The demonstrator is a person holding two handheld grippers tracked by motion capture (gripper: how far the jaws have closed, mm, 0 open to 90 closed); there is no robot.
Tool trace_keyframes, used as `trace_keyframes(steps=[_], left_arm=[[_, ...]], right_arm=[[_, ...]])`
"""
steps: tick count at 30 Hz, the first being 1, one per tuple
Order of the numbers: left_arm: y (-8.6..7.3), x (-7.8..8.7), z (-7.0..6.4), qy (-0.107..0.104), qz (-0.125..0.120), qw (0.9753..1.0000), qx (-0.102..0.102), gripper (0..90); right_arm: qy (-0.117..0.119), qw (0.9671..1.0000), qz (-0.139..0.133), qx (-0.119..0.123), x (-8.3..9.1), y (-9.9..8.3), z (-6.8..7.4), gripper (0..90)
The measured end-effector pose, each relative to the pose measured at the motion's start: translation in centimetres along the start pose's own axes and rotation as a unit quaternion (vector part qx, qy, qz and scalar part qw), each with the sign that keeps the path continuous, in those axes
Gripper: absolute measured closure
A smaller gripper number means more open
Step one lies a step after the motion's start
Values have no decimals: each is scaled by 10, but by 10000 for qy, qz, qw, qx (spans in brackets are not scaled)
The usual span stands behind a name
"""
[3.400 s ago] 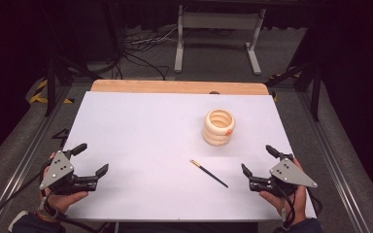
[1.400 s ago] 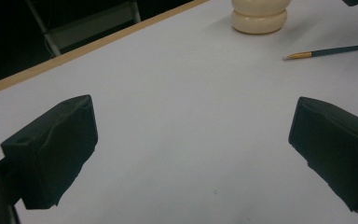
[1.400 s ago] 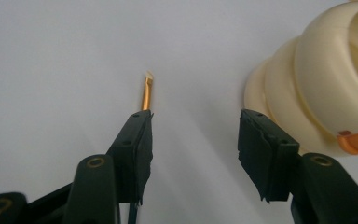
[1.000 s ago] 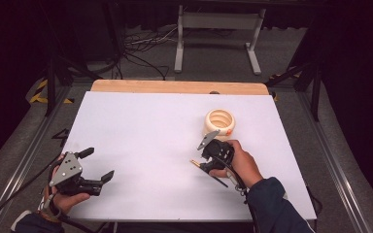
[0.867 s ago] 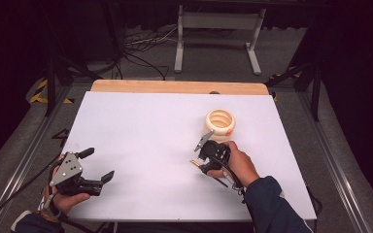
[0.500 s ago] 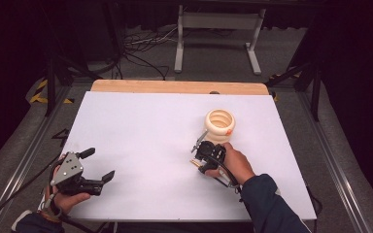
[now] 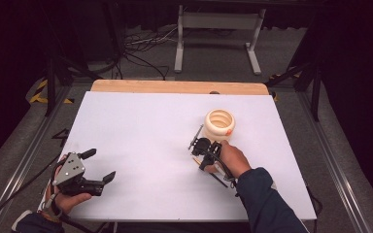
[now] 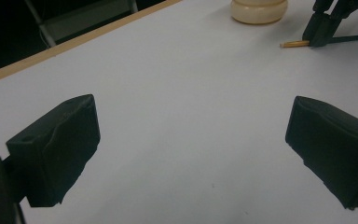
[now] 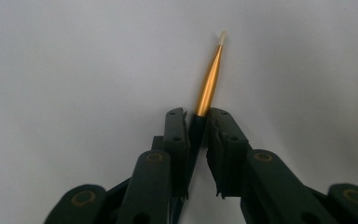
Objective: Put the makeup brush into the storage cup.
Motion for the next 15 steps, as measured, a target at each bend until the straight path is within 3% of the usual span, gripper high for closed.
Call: trace_keyframes(steps=[5,15], left_arm=[[0,0,1,5,9,10000,-2,38],[-1,0,1,11,34,10000,11,39]], right_arm=[[30,10000,2,60,0,0,2,841],[111,9995,-288,85,2,-6,2,844]])
Point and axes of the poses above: each handheld gripper's, and its own axes: x roughly backward along the jaws, y roughly out of its top, z roughly to its left, the point moved 9 cm from there along -x, roughly forward along the jaws, and after that the axes turned 6 degrees about z, right-handed, at the moved point
